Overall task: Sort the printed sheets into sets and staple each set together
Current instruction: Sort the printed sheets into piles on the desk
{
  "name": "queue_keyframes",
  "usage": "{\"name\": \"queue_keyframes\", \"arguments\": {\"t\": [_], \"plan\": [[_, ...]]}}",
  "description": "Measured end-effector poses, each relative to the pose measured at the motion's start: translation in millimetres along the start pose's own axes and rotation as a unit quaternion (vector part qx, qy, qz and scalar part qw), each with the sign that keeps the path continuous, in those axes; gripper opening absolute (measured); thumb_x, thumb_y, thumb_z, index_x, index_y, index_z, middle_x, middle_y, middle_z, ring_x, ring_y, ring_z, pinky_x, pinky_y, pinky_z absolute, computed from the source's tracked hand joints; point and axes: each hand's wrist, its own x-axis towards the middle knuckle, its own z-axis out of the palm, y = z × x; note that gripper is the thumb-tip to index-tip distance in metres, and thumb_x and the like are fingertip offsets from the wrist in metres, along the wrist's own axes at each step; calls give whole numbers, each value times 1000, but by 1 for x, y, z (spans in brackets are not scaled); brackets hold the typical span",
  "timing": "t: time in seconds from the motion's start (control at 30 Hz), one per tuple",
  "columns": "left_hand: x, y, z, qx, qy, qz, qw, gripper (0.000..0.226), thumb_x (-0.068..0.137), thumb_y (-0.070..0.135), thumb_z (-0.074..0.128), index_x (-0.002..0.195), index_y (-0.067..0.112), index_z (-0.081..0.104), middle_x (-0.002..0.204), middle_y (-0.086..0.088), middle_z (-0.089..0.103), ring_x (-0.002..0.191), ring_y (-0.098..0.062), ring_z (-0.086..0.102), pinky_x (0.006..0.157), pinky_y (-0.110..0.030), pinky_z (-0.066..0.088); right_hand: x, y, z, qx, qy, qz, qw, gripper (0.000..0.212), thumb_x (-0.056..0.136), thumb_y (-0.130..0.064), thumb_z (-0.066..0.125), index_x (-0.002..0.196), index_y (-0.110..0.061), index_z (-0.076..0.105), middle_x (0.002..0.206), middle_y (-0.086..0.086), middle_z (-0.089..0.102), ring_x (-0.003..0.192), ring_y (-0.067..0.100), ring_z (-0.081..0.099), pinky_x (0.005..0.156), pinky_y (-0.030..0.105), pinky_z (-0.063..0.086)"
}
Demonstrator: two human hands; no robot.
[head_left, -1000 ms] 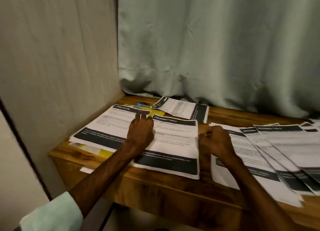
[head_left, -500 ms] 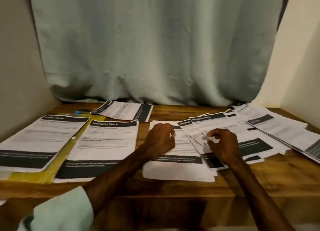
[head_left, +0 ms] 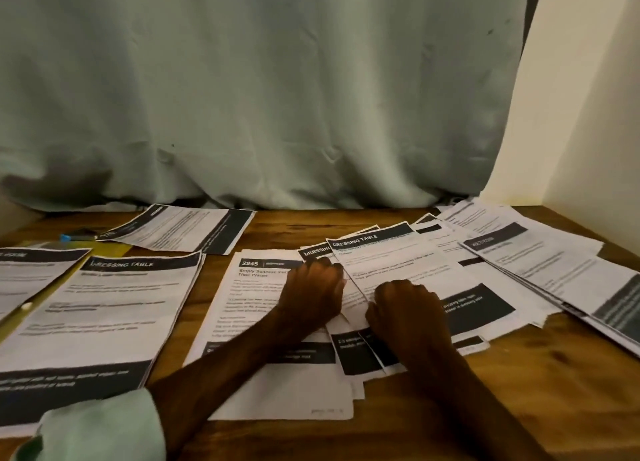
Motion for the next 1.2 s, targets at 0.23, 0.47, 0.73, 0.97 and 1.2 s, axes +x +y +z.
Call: {"name": "queue_keyframes", "arguments": {"t": [0.23,0.47,0.73,0.97,1.2], "plan": [[4,-4,-7,-65,40,-10,997,45,106,53,41,102,22,72,95,3,71,80,-10,60,68,-23,44,-2,-6,-2,28,-7,4,1000,31,104,-30,56,130,-13,56,133,8,60,119,21,60,101,31,49],[6,5,-41,-549,-64,-180,814,51,96,55,62,92,6,75,82,-7,78,68,-19,73,68,-33,58,-25,-33,1,73,-20,-32,997,51,102,-31,62,146,-13,43,150,9,45,134,23,50,111,34,44],[14,-61,-85,-528,-76,-188,825,12,99,22,65,111,19,68,112,-6,76,98,-23,74,92,-47,59,-30,-47,3,302,146,-28,942,30,103,-45,51,107,-20,69,107,-11,64,92,2,56,78,7,40],[8,-146,-103,-542,-44,-245,803,45,85,39,82,124,24,65,107,0,78,91,-24,77,86,-47,60,22,51,4,289,129,218,923,42,89,-17,78,128,-11,65,132,9,66,120,24,62,102,37,49],[13,-165,-85,-562,-46,-241,790,49,82,36,84,126,25,66,112,0,78,98,-27,76,96,-54,56,71,61,6,191,-13,198,961,85,77,-58,82,138,-7,52,141,14,56,128,29,52,98,37,44]]}}
